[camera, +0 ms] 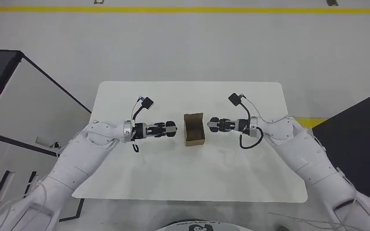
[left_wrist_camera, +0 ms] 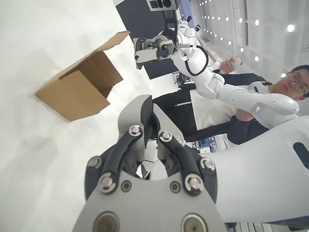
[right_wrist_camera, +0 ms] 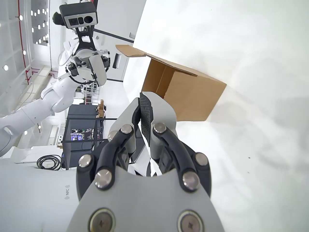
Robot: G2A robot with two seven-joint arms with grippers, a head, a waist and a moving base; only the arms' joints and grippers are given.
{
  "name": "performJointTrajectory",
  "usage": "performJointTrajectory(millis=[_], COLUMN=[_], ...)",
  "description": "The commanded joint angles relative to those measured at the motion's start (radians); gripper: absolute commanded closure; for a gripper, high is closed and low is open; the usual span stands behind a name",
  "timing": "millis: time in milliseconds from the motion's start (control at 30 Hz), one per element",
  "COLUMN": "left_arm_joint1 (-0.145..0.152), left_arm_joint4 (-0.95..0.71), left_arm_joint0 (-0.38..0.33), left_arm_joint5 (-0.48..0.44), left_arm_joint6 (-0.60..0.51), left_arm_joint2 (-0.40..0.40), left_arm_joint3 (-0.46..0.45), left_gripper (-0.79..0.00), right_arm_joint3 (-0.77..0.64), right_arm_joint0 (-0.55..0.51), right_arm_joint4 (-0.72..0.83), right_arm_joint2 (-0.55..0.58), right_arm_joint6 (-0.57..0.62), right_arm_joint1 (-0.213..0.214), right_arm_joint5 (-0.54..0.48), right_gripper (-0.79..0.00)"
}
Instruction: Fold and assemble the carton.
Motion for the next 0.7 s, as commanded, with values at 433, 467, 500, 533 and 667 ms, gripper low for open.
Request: performJointTrajectory(millis=[433,467,500,533,667], left_arm_joint1=[-0.073,-0.083,-0.092,-0.102,-0.135], left_arm_joint4=[-0.097,-0.098,-0.090,-0.071,0.015], left_arm_joint0=[-0.048,-0.061,-0.076,-0.088,-0.130], left_arm_joint5=[-0.025,-0.030,-0.034,-0.039,-0.029], left_arm_joint6=[0.072,0.073,0.082,0.090,0.152], left_arm_joint2=[0.102,0.115,0.126,0.139,0.181], left_arm_joint3=[0.153,0.180,0.205,0.227,0.308], left_gripper=[0.000,0.000,0.000,0.000,0.000], right_arm_joint3=[0.040,0.048,0.056,0.063,0.092], right_arm_joint0=[-0.002,-0.002,0.000,0.003,0.018], right_arm_joint4=[-0.023,-0.020,-0.019,-0.019,-0.007], right_arm_joint2=[-0.021,-0.022,-0.025,-0.028,-0.039], right_arm_joint6=[-0.030,-0.027,-0.024,-0.023,-0.019], right_arm_joint1=[-0.016,-0.018,-0.020,-0.023,-0.034], right_arm_joint5=[0.026,0.025,0.024,0.022,0.010], right_gripper=[0.000,0.000,0.000,0.000,0.000])
